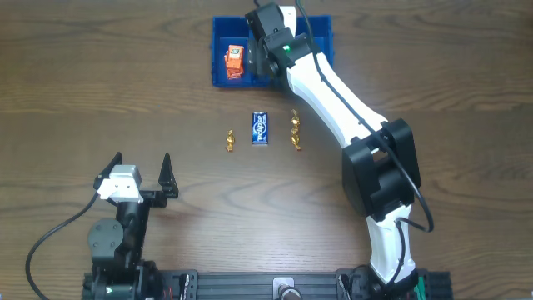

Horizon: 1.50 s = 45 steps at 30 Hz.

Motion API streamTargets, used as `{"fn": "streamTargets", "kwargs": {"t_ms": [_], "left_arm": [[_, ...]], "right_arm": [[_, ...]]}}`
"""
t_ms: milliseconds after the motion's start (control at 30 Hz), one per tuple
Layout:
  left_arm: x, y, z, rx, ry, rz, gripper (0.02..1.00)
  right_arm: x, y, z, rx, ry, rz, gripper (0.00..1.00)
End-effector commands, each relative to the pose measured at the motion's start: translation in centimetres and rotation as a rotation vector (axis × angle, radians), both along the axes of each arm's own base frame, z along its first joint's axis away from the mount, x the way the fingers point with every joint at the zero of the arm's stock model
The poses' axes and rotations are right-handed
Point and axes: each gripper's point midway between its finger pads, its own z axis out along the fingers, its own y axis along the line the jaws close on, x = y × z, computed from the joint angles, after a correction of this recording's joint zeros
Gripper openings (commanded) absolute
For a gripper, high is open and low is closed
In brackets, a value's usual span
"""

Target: Sort Candies Into Trays

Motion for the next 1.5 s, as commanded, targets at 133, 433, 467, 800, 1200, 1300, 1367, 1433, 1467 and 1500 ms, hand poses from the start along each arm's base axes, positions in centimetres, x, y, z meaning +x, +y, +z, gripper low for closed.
{"fn": "streamTargets", "kwargs": {"t_ms": [133, 433, 467, 800, 1200, 1300, 1367, 1433, 1467, 1500], "left_arm": [[-0.2, -0.5, -1.7, 0.003, 0.058, -0.029, 0.996], [-0.2, -0.5, -1.7, 0.003, 0.058, -0.029, 0.996], [-0.2, -0.5, -1.7, 0.003, 0.058, -0.029, 0.996], [-0.2, -0.5, -1.7, 0.003, 0.058, -0.029, 0.996], [-0.2, -0.5, -1.7, 0.003, 0.058, -0.029, 0.996], [-0.2, -0.5, -1.7, 0.003, 0.058, -0.029, 0.996], [-0.2, -0.5, -1.7, 0.003, 0.058, -0.029, 0.996], [-0.2, -0.5, -1.7, 0.003, 0.058, -0.029, 0.996], [-0.2, -0.5, -1.7, 0.003, 0.058, -0.029, 0.996], [-0.2, -0.5, -1.7, 0.003, 0.058, -0.029, 0.996]], "right_arm": [[-6.6, 2.8, -2.5, 0.074, 0.277, 0.026, 0.998], [-9.6, 5.5, -3.8, 0.094, 0.341, 0.045, 0.998], [-9.9, 5.5, -4.2, 0.092, 0.353, 0.045, 0.998], [-12.0, 5.8, -8.6, 0.064, 0.444, 0.023, 0.998], [-12.5, 5.6, -11.7, 0.037, 0.499, 0.012, 0.879], [-12.4, 5.7, -11.7, 0.039, 0.496, 0.013, 0.809], [-12.4, 5.7, -11.7, 0.039, 0.496, 0.013, 0.766], [-12.4, 5.7, -11.7, 0.039, 0.495, 0.013, 0.704], [-12.4, 5.7, -11.7, 0.039, 0.495, 0.013, 0.656], [-12.3, 5.7, -11.7, 0.041, 0.494, 0.013, 0.608]]}}
